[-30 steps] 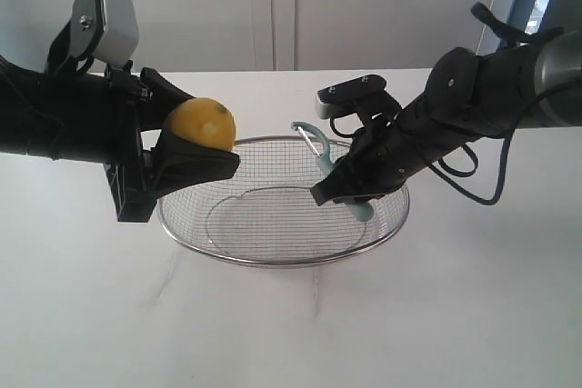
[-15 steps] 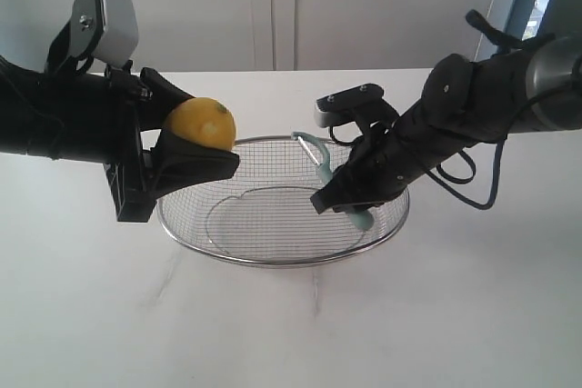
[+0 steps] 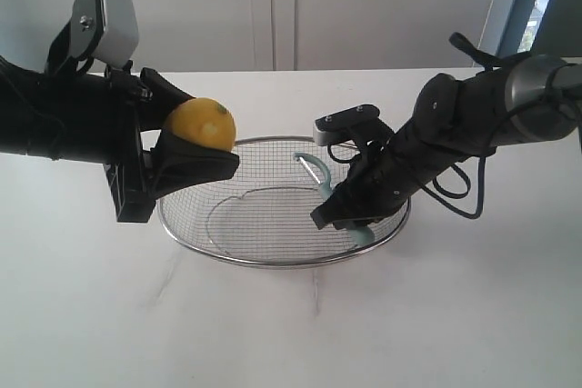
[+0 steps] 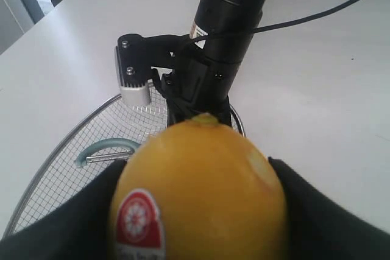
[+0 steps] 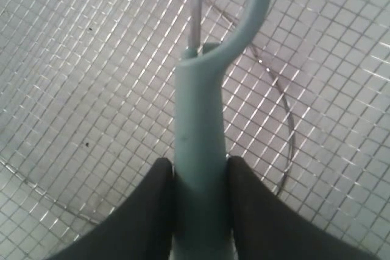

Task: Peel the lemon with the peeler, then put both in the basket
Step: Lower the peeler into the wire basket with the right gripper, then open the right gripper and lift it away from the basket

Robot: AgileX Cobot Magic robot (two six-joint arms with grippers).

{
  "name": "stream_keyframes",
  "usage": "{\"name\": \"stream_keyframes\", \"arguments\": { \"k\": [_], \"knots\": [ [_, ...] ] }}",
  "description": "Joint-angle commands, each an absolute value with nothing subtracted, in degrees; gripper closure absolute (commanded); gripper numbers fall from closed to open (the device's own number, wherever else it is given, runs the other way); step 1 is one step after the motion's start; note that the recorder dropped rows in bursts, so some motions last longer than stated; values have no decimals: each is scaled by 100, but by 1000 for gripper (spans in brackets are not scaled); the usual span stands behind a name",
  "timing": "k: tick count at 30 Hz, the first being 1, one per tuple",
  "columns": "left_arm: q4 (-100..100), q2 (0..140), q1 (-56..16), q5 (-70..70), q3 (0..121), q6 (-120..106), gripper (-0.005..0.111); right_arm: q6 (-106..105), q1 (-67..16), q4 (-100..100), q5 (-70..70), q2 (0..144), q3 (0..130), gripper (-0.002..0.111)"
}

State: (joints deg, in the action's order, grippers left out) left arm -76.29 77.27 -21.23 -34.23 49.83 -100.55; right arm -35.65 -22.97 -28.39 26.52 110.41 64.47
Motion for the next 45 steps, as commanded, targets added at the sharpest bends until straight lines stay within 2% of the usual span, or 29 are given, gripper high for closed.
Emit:
{"name": "stream_keyframes", "arguments": {
  "k": [1,5,11,23,29,45],
  "knots": [
    [-7740,7667,-2132,-3585,4973,-10006,107,-3570,-2292,-2857,2642,11048,6462,101],
    [-7740,7667,-2132,-3585,4973,-10006,107,-3570,-2292,-2857,2631,11048,6462,90],
    [-7740,7667,-2132,-3585,4973,-10006,107,-3570,-2292,-2866,2607,11048,6462,85],
    [-7740,7667,-2132,-3585,4973,-10006,107,-3570,-2292,-2866,2535,11048,6462,66],
    [-7740,7667,-2132,-3608,4973,-10006,107,-3570,-2292,-2853,2651,10770,6623,65],
    [-7740,7667,-2132,-3608,4973,-10006,107,-3581,-2292,-2240,3305,8837,6795,66]
  ]
}}
